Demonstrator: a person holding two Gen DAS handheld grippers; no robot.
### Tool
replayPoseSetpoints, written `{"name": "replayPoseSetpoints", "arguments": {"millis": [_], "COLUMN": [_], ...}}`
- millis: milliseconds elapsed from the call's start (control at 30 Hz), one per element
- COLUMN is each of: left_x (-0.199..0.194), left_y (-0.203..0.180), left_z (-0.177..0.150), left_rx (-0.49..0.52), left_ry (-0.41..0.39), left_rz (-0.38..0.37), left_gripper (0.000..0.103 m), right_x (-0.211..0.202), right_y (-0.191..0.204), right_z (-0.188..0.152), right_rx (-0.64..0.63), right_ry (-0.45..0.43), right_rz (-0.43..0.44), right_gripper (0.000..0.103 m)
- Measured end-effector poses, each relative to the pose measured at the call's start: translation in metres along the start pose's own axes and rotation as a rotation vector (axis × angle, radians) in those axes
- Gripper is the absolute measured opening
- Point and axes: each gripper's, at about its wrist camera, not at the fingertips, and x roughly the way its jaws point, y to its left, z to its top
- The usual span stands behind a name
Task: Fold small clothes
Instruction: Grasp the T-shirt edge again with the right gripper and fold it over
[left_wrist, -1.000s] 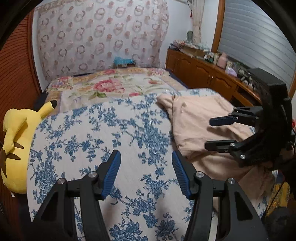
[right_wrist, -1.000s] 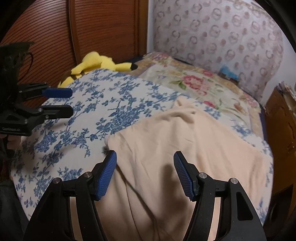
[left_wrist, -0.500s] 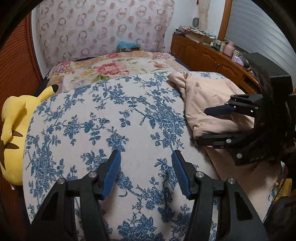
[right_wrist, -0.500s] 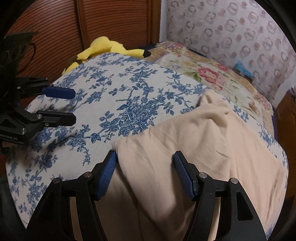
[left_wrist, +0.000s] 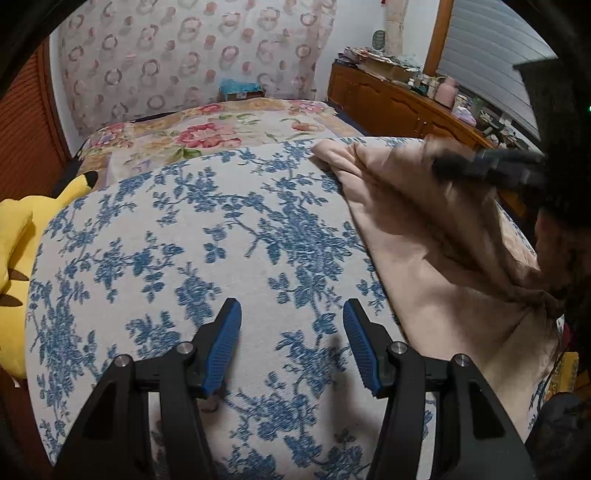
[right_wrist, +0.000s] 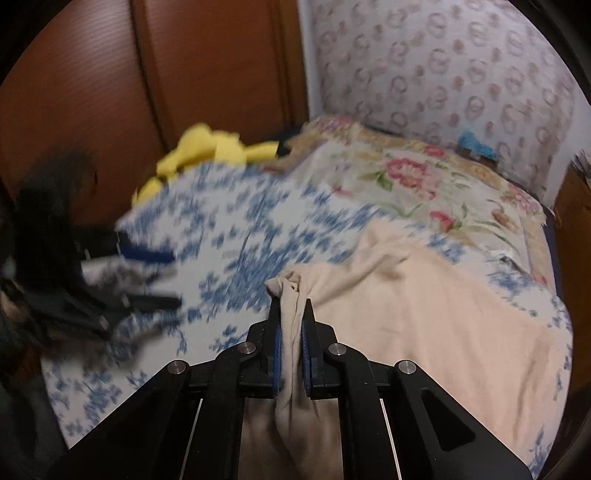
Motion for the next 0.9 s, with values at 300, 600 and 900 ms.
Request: {"name": "replayPoseSetpoints", "arguments": {"millis": [300,600,900], "left_x": [0.003,0.008,0.006], "left_y": [-0.018,-0.018,-0.028], "left_z": [0.006,-0.002,-0.004], "left_rx": [0.035,0.017,0.025], "left_ry": [-0.001,0.022,0.014], "left_rz": [-0.028,-0.030,-0.030], "left_gripper": [0.056,0.056,0.056], "right_x": [-0.042,-0.033,-0.049], "right_y": [-0.068,-0.153,-0.165], "right_z": [0.013,-0.022,-0.025], "right_rx": [0.076,0.240,0.272], "right_ry": [-0.054,0.065,0.010], "right_rz": [-0.158,-0.476,-0.506], "right_gripper": [0.005,0.014,0.053]}}
